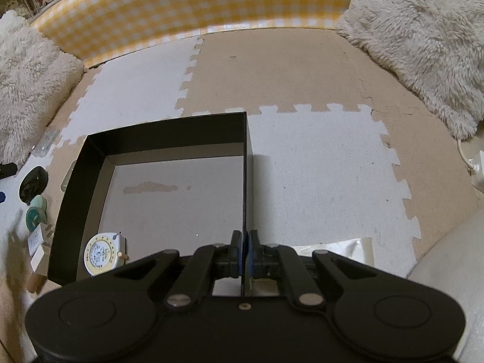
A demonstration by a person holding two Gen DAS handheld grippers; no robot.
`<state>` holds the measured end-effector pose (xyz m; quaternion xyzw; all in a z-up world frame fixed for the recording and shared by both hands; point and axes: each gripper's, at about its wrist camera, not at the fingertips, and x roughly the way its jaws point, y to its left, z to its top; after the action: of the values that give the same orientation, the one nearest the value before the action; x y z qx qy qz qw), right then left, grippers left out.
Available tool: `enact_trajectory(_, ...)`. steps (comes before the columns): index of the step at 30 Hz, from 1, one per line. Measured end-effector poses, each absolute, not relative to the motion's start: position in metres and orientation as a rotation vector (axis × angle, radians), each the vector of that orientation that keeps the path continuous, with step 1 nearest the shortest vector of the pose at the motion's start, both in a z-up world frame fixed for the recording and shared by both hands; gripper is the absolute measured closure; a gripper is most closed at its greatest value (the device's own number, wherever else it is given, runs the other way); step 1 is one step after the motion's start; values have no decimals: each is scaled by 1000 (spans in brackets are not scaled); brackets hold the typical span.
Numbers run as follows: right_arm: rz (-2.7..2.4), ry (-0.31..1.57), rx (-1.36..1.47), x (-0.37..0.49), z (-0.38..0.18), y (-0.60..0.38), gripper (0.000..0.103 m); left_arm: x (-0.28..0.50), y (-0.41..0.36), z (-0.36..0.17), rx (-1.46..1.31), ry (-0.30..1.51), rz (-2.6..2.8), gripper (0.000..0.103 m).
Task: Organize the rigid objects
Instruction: 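Move the left gripper to the black oval case and grasp it, then carry the black oval case with the left gripper into the box and release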
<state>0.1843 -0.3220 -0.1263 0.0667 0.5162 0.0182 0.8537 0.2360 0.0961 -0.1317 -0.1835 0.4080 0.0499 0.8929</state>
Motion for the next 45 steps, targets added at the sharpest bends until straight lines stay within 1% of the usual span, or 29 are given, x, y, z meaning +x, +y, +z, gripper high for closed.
enact_trajectory(19,14,1101,114,188,-124,-317,99,273,89,-156,-311,890,248,0)
enact_trajectory(26,9,1061,141,194,-115,-322,99,277,89,-170,-263,911,302,0)
enact_trajectory(29,9,1063,128,199,-116,-320,99,277,88,-172,-261,914,297,4)
enact_trajectory(31,6,1063,130,203,-118,-320,99,278,88,-172,-259,915,294,11)
enact_trajectory(33,4,1062,137,206,-119,-321,99,278,88,-173,-259,921,290,20)
enact_trajectory(34,4,1063,141,207,-119,-322,99,278,89,-173,-259,923,287,22)
enact_trajectory(45,16,1067,172,213,-122,-326,99,273,83,-163,-216,908,216,22)
